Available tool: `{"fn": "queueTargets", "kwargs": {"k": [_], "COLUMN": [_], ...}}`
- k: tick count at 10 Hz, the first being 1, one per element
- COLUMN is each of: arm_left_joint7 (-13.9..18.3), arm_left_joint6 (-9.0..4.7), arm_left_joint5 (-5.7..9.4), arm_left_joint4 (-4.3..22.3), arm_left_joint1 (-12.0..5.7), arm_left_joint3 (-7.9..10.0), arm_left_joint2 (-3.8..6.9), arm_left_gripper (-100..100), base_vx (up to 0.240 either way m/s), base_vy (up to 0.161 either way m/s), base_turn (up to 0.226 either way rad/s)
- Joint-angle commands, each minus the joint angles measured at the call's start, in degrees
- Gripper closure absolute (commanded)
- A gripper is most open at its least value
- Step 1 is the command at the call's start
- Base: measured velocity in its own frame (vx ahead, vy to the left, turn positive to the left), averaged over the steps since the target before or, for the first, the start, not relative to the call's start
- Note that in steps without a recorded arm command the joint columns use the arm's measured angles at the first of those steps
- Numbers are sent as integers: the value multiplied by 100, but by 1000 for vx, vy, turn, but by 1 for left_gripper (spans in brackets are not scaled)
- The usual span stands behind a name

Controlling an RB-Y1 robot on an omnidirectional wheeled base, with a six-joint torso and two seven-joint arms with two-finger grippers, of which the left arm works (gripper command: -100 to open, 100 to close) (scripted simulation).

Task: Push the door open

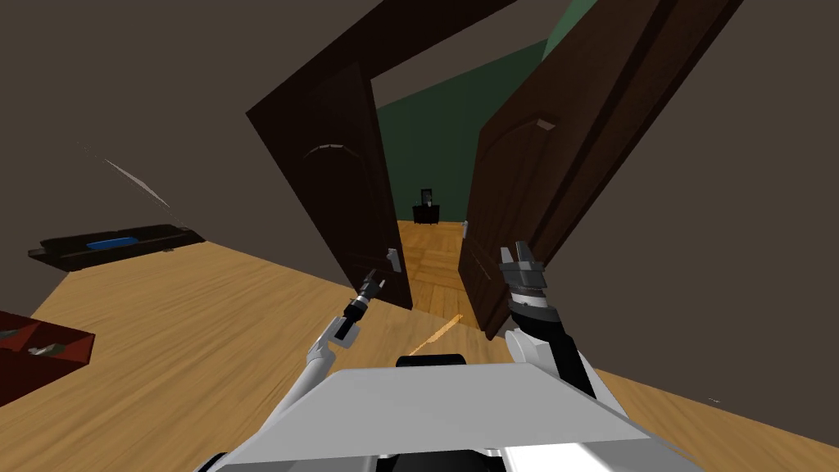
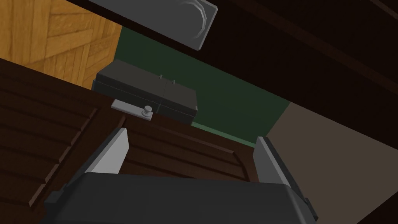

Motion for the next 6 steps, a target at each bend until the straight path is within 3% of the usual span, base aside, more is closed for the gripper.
{"fn": "queueTargets", "kwargs": {"k": [1,6], "arm_left_joint7": [-172,-895], "arm_left_joint6": [-18,-76], "arm_left_joint5": [-26,-172], "arm_left_joint4": [55,344], "arm_left_joint1": [-20,-142], "arm_left_joint3": [5,23], "arm_left_joint2": [9,102], "arm_left_gripper": [-100,-100], "base_vx": [42,43], "base_vy": [46,43], "base_turn": [-30,-45]}}
